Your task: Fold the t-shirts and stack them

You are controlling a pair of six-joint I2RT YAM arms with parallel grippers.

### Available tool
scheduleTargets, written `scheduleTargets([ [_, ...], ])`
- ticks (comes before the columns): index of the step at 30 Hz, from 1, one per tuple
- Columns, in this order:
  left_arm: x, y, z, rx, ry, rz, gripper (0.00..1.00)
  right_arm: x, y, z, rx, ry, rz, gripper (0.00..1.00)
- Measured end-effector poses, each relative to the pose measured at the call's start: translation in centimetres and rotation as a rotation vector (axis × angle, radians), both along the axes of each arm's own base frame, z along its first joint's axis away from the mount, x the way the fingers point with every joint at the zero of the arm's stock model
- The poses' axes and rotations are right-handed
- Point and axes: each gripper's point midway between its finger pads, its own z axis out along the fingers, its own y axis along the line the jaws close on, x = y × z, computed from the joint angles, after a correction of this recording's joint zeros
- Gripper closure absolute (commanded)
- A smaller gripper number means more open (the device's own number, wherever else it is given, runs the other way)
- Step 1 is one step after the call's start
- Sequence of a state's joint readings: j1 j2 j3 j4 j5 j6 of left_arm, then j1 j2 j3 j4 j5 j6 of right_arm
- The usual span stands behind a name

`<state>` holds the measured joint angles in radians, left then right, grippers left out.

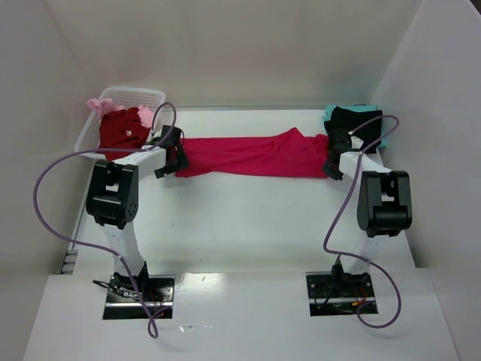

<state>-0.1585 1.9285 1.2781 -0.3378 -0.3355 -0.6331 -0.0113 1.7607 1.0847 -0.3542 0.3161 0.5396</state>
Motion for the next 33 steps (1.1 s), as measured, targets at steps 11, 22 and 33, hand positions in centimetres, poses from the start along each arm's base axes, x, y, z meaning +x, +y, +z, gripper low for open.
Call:
scheduleTargets([
  [11,-2.2,-0.5,0.1,-0.037,0.026,-0.046,0.25,-0.5,0.0,0.9,0.002,-0.014,0.005,0.22],
  [22,-1.4,-1.7,0.5,-0.084,-0.007,-0.105,0.58,-0.2,-0.2,1.1,0.000,-0.022,0.023,0.43],
  [33,-1.0,-1.6,-0.5,-0.074,0.008,-0.101,1.00,-0.4,0.2,-1.2,0.016,0.034,0.047,0.81],
])
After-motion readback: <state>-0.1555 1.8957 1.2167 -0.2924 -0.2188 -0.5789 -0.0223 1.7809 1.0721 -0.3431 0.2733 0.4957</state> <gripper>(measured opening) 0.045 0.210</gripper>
